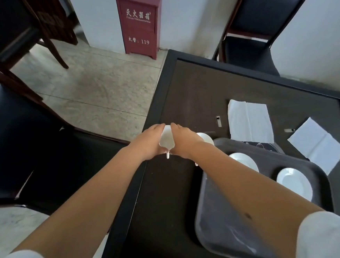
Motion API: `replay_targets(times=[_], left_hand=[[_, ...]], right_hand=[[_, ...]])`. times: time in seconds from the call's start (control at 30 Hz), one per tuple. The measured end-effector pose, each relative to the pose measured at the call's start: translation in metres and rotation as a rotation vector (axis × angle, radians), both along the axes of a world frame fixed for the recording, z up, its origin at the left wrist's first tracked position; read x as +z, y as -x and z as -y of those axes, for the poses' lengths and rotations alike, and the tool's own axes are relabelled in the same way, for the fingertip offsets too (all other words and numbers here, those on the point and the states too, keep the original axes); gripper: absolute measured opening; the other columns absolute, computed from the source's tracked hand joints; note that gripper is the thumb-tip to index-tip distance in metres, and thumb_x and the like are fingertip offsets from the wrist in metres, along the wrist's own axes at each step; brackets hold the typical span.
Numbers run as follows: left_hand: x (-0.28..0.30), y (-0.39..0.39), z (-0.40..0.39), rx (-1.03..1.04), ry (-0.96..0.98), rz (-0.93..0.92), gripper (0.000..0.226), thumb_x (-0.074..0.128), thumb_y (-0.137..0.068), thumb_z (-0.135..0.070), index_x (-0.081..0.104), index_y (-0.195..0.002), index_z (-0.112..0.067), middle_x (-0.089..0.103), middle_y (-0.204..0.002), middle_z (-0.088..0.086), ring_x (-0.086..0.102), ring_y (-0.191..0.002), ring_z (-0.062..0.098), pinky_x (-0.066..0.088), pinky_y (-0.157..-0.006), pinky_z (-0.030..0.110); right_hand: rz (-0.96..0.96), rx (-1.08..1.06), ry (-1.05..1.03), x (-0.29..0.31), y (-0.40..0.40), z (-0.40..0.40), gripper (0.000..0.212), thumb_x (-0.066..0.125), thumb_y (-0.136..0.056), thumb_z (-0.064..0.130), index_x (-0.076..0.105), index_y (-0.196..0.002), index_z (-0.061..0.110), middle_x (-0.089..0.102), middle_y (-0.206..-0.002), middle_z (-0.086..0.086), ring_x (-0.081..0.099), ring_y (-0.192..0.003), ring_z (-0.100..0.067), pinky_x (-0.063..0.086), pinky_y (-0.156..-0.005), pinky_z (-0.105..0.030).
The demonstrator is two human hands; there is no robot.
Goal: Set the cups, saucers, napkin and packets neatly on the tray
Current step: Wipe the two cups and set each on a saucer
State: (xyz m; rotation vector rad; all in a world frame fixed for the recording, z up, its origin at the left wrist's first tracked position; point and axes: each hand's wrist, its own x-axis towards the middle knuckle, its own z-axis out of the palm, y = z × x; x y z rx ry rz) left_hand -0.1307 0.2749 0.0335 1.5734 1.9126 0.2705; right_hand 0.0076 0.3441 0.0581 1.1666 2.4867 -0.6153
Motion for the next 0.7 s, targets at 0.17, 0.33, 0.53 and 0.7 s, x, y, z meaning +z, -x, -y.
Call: replay_targets(times=[0.17,0.33,0.53,0.7], left_hand=[[-0.004,0.003,-0.006,-0.006,-0.006,0.022,0.080,0.083,-0.068,-0.041,0.044,-0.135,-0.024,0.054,-0.132,-0.003,0.054,-0.117,0.021,0.047,-0.093,0.039],[-0.003,0.004,0.001,0.008,-0.039,0.107,0.090,0.085,-0.068,-0.037,0.037,-0.144,-0.024,0.051,-0.139,-0.001,0.053,-0.121,0.022,0.039,-0.092,0.030],[0.001,-0.002,0.013,0.045,-0.061,0.128,0.089,0.085,-0.070,-0.039,0.037,-0.142,-0.021,0.048,-0.140,-0.001,0.049,-0.124,0.020,0.041,-0.096,0.034],[0.005,-0.003,0.042,0.060,-0.025,0.136,0.101,0.084,-0.071,-0.044,0.027,-0.151,-0.023,0.037,-0.152,-0.001,0.041,-0.133,0.018,0.038,-0.106,0.038]], right_hand=[[0.024,-0.023,-0.008,-0.001,0.006,-0.002,0.091,0.082,-0.074,0.034,0.028,-0.143,0.011,0.058,-0.122,-0.009,0.060,-0.104,-0.031,0.041,-0.067,-0.036],[0.028,-0.053,0.039,-0.001,0.010,-0.002,0.085,0.086,-0.069,0.028,0.036,-0.136,0.011,0.056,-0.120,-0.009,0.059,-0.102,-0.029,0.045,-0.066,-0.035],[-0.020,-0.085,0.076,-0.003,0.007,0.007,0.094,0.085,-0.071,0.024,0.027,-0.144,0.014,0.043,-0.128,-0.010,0.057,-0.108,-0.033,0.054,-0.083,-0.043],[-0.133,-0.079,0.128,-0.006,-0.012,0.029,0.102,0.084,-0.072,0.036,0.022,-0.150,0.017,0.040,-0.138,-0.006,0.049,-0.122,-0.028,0.045,-0.097,-0.042]])
